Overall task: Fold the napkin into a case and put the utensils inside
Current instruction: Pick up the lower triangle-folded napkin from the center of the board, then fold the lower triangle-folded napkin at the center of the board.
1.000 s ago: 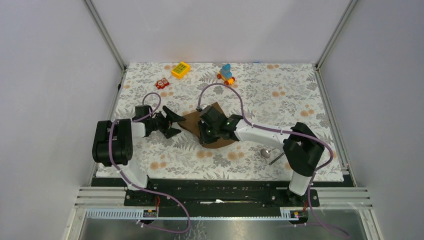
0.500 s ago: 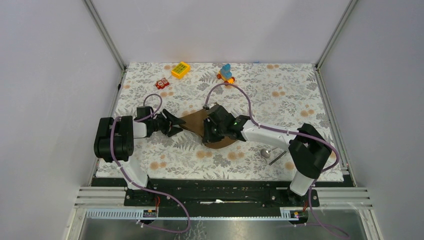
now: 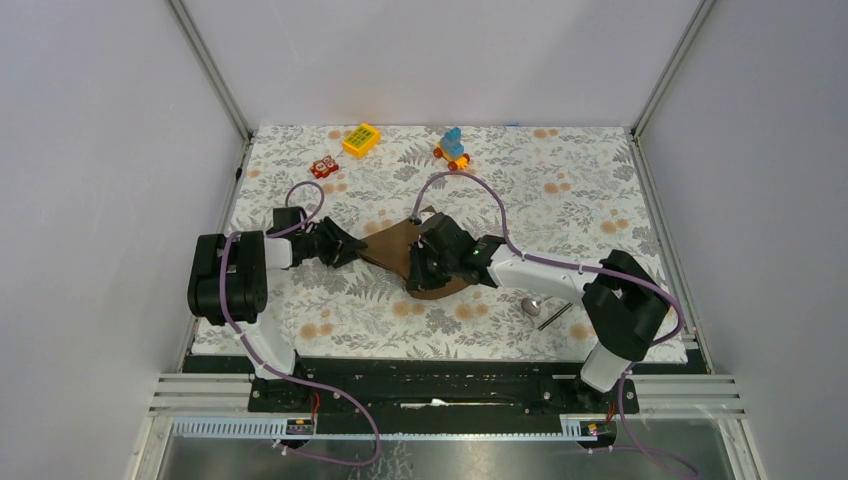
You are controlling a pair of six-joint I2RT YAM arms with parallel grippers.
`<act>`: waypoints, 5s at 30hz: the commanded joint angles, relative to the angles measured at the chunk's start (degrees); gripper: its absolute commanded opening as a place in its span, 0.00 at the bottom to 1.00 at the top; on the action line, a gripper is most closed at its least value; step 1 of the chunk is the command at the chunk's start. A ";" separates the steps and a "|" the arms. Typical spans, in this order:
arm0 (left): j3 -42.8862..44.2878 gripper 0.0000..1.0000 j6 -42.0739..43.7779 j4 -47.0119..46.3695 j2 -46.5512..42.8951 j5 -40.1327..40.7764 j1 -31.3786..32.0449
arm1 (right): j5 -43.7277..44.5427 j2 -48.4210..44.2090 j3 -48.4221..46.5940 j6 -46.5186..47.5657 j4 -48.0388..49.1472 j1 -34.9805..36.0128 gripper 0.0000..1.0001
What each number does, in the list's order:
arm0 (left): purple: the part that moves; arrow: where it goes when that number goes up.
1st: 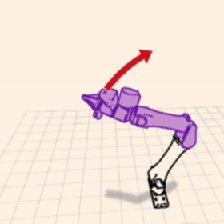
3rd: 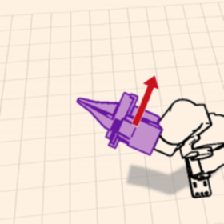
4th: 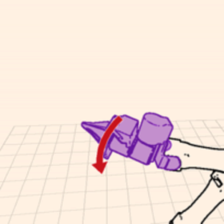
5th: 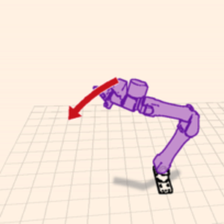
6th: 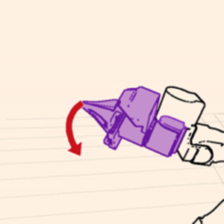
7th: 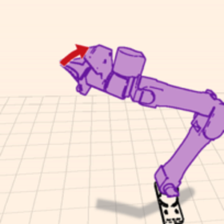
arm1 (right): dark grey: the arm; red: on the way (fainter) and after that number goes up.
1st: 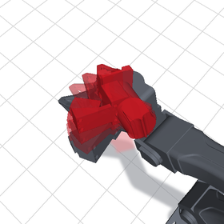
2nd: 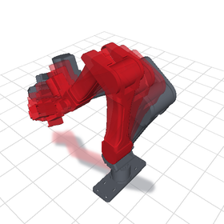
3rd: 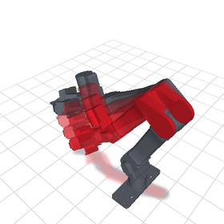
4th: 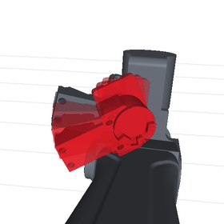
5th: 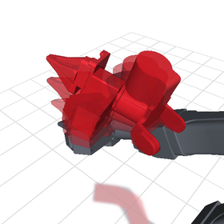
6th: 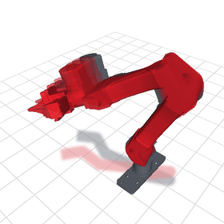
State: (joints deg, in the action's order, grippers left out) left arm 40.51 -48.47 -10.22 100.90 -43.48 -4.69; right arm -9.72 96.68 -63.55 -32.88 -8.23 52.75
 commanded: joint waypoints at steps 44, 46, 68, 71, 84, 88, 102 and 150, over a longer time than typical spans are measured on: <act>23.29 0.05 -3.61 36.38 -8.06 46.80 21.47 | -22.46 -1.10 21.98 -11.74 29.84 -7.86 0.00; 24.97 0.07 -3.65 36.42 -6.38 47.79 23.02 | -21.46 -1.59 22.06 -10.19 28.18 -8.36 0.00; 30.92 0.43 1.33 34.91 1.45 41.50 26.35 | -18.45 1.50 20.55 -4.38 23.24 -10.05 0.00; 28.86 0.55 2.12 31.91 -2.71 38.87 26.35 | -16.63 0.56 21.18 -4.68 23.26 -9.99 0.00; 20.95 0.72 4.74 27.54 -12.15 30.54 22.02 | -14.92 -0.62 22.06 -5.63 23.43 -10.06 0.00; 19.51 0.75 4.83 26.37 -12.68 27.46 20.20 | -15.13 -0.32 21.77 -6.04 23.60 -9.99 0.00; 15.11 0.87 5.22 23.20 -15.19 17.97 19.71 | -15.64 0.43 18.57 -6.05 21.94 -10.04 0.00; 16.74 0.58 6.01 14.39 -7.46 13.27 14.90 | -8.23 4.25 1.16 13.27 4.89 -10.21 0.62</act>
State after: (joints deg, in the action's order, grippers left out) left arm 54.35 -44.66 0.62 100.77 -29.19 10.31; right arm -19.92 98.02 -56.51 -22.72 -1.76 42.92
